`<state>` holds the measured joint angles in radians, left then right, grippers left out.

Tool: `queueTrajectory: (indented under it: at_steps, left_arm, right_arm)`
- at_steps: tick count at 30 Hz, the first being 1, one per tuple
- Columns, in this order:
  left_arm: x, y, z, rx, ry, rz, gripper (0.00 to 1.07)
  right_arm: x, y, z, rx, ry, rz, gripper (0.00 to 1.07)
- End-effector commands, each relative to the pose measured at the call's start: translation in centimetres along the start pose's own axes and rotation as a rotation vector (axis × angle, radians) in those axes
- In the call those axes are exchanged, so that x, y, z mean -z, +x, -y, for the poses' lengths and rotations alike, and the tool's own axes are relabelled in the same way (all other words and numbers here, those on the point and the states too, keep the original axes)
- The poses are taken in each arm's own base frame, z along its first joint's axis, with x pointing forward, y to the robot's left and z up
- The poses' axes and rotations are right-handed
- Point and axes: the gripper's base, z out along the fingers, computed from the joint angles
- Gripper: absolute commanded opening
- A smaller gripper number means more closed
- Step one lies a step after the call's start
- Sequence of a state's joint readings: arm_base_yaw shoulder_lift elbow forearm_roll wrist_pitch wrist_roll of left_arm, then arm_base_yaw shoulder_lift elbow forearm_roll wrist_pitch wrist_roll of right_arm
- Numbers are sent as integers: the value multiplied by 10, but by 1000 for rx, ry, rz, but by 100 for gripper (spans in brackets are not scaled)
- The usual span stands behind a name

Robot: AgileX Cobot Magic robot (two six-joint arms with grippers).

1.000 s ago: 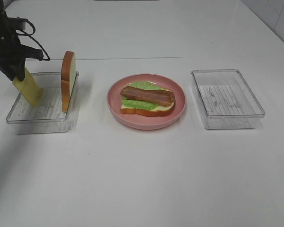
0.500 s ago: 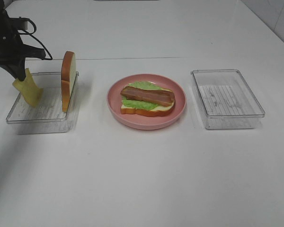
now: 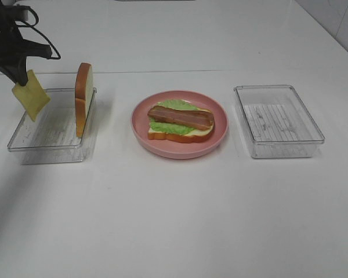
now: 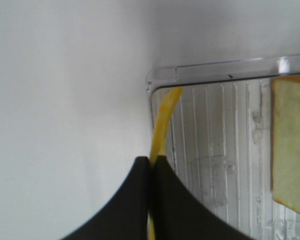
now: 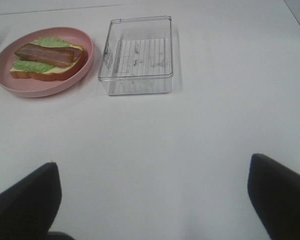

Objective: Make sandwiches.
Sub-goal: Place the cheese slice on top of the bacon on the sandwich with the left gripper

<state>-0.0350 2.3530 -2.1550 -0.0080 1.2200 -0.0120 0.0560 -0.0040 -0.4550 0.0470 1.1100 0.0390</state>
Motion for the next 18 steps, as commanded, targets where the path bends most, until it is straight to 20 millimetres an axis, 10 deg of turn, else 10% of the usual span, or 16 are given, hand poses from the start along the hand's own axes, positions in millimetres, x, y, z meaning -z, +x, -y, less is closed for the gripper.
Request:
queueTrajectory:
  at_steps: [1,18]
  left_arm:
    - [21,8,2,5,10,-55,0]
    - [125,10,18,-3,109,193,0]
  right_arm:
    - [2,1,0,6,5,28,94]
    - [2,1,0,6,5,28,94]
